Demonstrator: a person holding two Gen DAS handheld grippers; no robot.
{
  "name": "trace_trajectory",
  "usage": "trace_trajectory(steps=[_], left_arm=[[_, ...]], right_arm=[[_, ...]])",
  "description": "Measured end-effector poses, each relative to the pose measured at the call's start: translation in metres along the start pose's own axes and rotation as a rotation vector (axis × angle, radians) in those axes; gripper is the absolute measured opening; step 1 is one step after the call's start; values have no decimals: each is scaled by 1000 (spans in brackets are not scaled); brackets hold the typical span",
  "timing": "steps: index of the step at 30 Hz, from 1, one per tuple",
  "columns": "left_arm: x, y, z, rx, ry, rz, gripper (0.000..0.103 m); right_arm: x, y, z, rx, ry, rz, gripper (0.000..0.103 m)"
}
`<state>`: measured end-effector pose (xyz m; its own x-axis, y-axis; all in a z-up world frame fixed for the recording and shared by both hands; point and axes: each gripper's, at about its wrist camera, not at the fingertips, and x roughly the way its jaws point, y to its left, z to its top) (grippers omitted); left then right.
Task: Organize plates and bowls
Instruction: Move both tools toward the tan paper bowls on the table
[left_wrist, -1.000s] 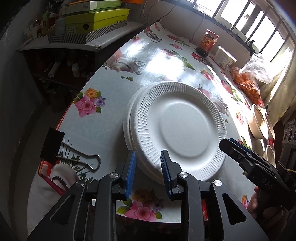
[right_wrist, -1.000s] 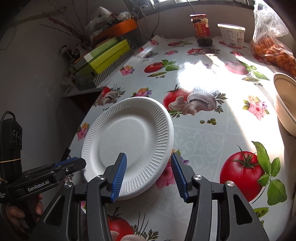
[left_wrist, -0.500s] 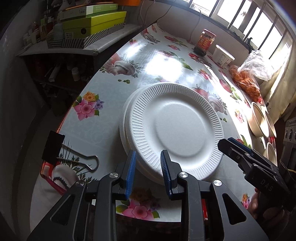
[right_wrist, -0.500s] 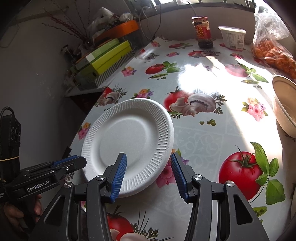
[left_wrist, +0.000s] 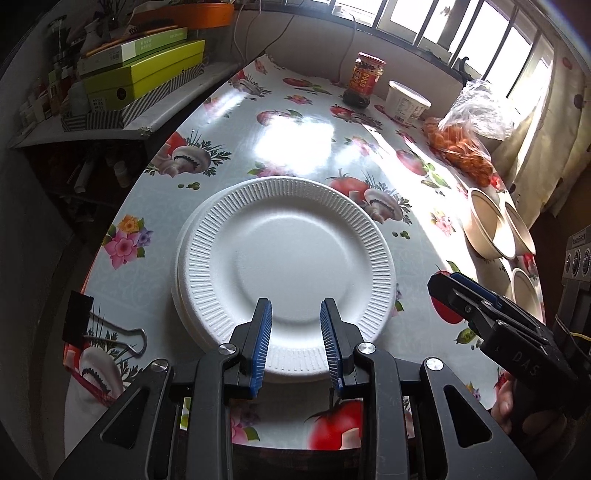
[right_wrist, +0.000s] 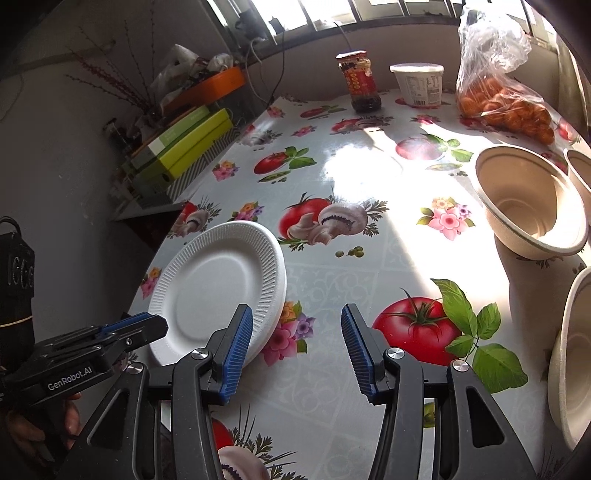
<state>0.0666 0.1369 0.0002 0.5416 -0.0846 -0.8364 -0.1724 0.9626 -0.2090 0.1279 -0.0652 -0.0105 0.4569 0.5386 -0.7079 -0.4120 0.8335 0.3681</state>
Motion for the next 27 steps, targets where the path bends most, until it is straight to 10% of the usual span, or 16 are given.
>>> trace_trajectory(steps=[27], left_arm=[[30, -146, 18, 253, 40, -202, 28]], right_arm=[[-95, -100, -12, 127, -144, -230, 55]])
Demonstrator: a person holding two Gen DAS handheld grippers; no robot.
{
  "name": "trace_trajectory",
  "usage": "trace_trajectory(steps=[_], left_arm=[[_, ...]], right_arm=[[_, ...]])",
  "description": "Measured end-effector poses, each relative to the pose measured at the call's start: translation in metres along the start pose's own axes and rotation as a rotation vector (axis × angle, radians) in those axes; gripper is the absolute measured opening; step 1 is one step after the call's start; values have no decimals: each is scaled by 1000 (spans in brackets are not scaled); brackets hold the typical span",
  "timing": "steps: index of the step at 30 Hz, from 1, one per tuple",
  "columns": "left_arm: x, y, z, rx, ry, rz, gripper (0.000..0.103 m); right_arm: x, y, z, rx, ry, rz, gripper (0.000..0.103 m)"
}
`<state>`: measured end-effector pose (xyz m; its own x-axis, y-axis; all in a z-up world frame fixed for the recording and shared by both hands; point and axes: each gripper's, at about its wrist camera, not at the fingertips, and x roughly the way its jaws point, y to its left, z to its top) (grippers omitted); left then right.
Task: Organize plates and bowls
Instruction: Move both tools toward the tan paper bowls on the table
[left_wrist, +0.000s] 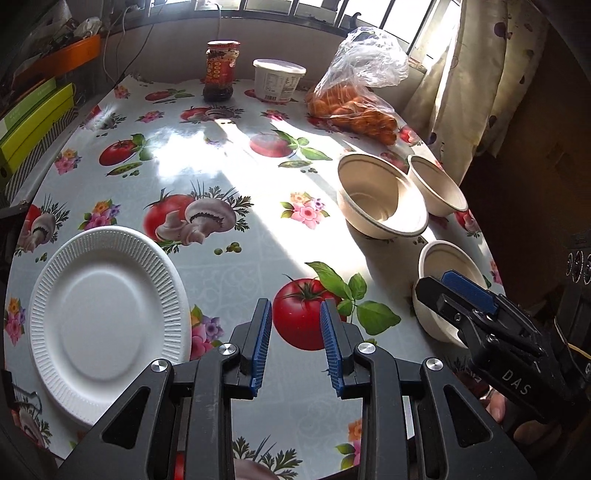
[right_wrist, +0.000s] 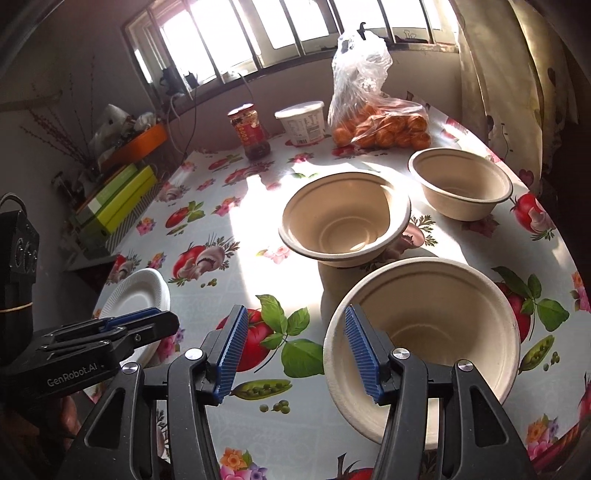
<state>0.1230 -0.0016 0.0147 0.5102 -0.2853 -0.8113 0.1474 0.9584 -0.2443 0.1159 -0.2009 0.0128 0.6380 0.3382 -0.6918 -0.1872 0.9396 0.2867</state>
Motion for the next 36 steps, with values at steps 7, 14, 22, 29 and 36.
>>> trace_trajectory(steps=[7, 14, 22, 29, 36], left_arm=[[17, -21, 22, 49, 6, -24, 28], [31, -34, 41, 73, 12, -39, 28], [46, -45, 61, 110, -4, -11, 28], [57, -58, 74, 162, -37, 30, 28], [73, -60, 85, 168, -35, 20, 28]], right_arm=[[-12, -31, 11, 34, -26, -59, 55], [-10, -48, 25, 56, -30, -85, 55], [-3, -62, 43, 60, -38, -117, 55], [11, -70, 57, 54, -25, -141, 55], [26, -78, 65, 67, -7, -148, 55]])
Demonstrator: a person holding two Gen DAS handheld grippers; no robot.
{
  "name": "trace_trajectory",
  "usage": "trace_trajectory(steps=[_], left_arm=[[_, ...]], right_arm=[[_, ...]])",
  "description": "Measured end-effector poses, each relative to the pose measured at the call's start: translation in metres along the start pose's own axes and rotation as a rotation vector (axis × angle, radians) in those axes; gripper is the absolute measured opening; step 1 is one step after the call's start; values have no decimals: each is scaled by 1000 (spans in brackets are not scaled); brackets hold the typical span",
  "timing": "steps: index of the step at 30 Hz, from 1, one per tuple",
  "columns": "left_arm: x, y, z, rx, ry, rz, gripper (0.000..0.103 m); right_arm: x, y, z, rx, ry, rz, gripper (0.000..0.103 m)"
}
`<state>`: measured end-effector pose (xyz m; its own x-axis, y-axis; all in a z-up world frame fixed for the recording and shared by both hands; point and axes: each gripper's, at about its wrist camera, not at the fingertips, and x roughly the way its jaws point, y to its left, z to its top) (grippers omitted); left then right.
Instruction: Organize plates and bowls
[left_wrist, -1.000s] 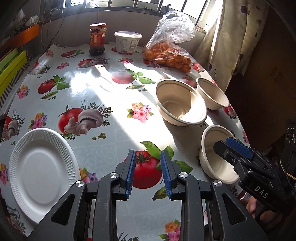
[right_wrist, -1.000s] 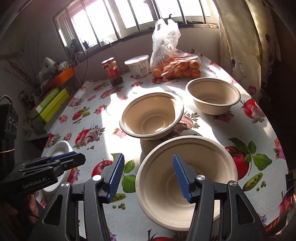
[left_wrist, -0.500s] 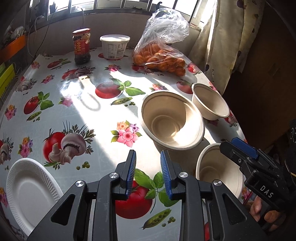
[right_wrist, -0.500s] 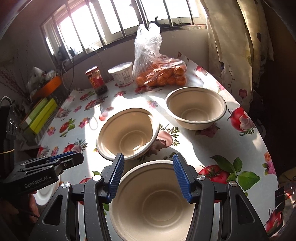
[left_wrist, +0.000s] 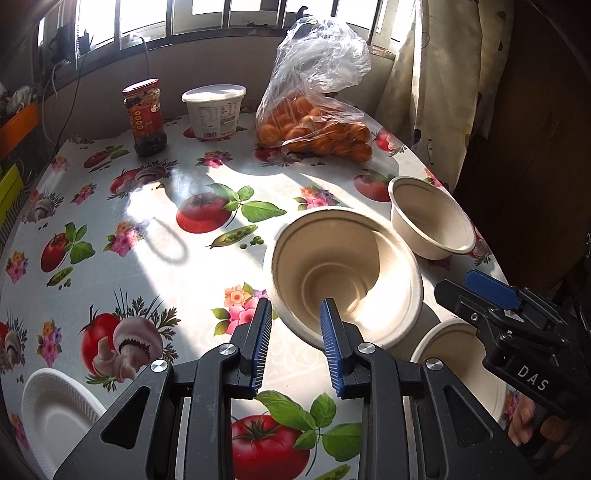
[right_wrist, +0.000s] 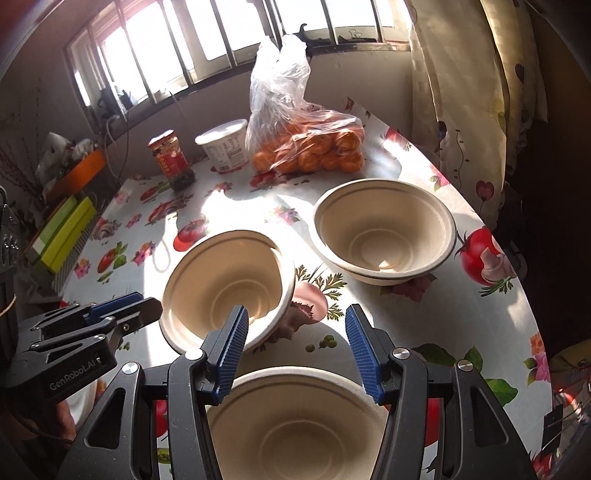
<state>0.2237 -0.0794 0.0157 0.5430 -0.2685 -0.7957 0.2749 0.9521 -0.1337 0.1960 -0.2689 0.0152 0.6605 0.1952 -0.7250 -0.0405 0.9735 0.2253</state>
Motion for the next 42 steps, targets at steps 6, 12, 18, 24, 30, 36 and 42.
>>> trace_trajectory(steps=[6, 12, 18, 24, 30, 36, 42], left_arm=[[12, 5, 7, -23, 1, -5, 28], [22, 10, 10, -36, 11, -13, 28], [30, 17, 11, -50, 26, -16, 28], [36, 24, 10, -74, 42, -38, 28], [37, 26, 9, -83, 43, -46, 28], [37, 26, 9, -83, 40, -48, 26], [38, 25, 8, -85, 44, -58, 19]], right_arm=[[10, -2, 3, 2, 12, -2, 51], [22, -5, 7, 6, 35, -2, 44], [32, -6, 7, 13, 57, 12, 40], [36, -1, 8, 3, 68, 23, 32], [39, 2, 9, 0, 71, 29, 28], [39, 3, 9, -1, 68, 37, 21], [38, 7, 8, -18, 68, 45, 17]])
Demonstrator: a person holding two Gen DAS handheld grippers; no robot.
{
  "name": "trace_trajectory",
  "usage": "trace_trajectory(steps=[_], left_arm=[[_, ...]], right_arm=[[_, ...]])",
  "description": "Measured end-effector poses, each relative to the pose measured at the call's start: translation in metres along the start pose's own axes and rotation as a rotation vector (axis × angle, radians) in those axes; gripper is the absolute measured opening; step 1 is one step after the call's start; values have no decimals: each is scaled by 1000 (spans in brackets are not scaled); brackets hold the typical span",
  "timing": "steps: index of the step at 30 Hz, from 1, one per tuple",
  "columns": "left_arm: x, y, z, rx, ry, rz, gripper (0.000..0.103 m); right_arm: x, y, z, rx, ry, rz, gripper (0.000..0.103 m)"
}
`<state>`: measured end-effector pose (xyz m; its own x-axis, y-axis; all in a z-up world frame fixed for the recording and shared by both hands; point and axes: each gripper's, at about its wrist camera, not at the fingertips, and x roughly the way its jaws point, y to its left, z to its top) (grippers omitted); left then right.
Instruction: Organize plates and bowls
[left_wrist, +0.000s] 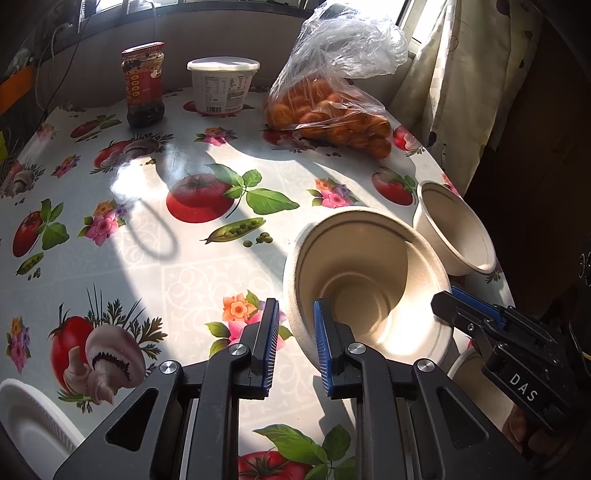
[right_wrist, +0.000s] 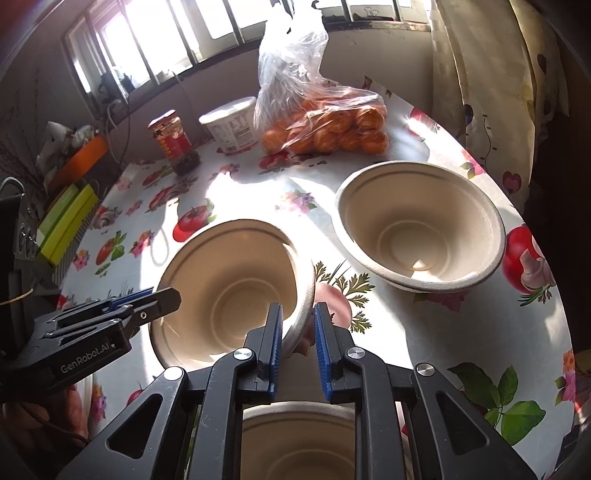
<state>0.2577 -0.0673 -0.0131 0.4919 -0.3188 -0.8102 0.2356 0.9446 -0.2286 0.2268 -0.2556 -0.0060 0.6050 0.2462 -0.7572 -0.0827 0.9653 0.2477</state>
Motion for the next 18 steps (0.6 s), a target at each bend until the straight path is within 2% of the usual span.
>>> trace_trajectory(steps=[4, 18], left_arm=[[0, -1, 0, 6, -2, 5, 15], [-4, -3, 0, 10, -16, 11, 15]], right_arm=[[0, 0, 0, -1, 0, 1, 16], [-2, 1, 1, 1, -5, 0, 16]])
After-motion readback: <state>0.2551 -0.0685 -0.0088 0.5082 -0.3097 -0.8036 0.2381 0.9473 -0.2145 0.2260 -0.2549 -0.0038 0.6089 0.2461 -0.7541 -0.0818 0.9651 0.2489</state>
